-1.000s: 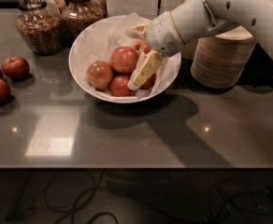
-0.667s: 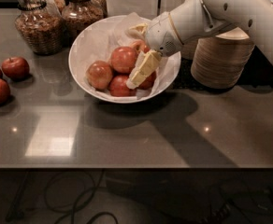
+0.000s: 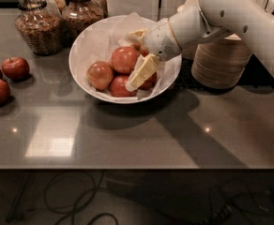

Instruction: Pick apple from white bowl

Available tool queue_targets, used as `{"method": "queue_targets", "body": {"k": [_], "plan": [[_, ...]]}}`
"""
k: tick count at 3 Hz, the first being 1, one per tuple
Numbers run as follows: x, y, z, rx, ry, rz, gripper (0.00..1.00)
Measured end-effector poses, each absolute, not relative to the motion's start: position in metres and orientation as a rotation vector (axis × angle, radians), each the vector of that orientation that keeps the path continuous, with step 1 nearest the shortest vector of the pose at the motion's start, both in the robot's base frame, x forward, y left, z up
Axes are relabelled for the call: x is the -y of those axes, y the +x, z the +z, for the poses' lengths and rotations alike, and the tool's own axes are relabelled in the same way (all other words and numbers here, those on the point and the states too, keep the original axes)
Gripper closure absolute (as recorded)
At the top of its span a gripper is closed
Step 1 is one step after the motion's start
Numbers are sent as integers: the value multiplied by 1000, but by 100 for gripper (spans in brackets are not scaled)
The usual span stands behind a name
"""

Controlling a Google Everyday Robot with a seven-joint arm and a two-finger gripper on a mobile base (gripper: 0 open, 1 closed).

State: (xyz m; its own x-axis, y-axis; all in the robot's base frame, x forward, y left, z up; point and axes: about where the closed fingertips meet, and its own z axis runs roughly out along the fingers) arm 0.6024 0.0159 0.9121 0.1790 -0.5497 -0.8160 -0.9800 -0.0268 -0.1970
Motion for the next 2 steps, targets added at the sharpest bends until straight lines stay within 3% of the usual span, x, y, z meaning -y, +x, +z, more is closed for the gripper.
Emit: {"method": "queue_targets", "body": {"k": [2], "plan": [[-16, 602, 912, -1470, -1681, 701, 46]]}}
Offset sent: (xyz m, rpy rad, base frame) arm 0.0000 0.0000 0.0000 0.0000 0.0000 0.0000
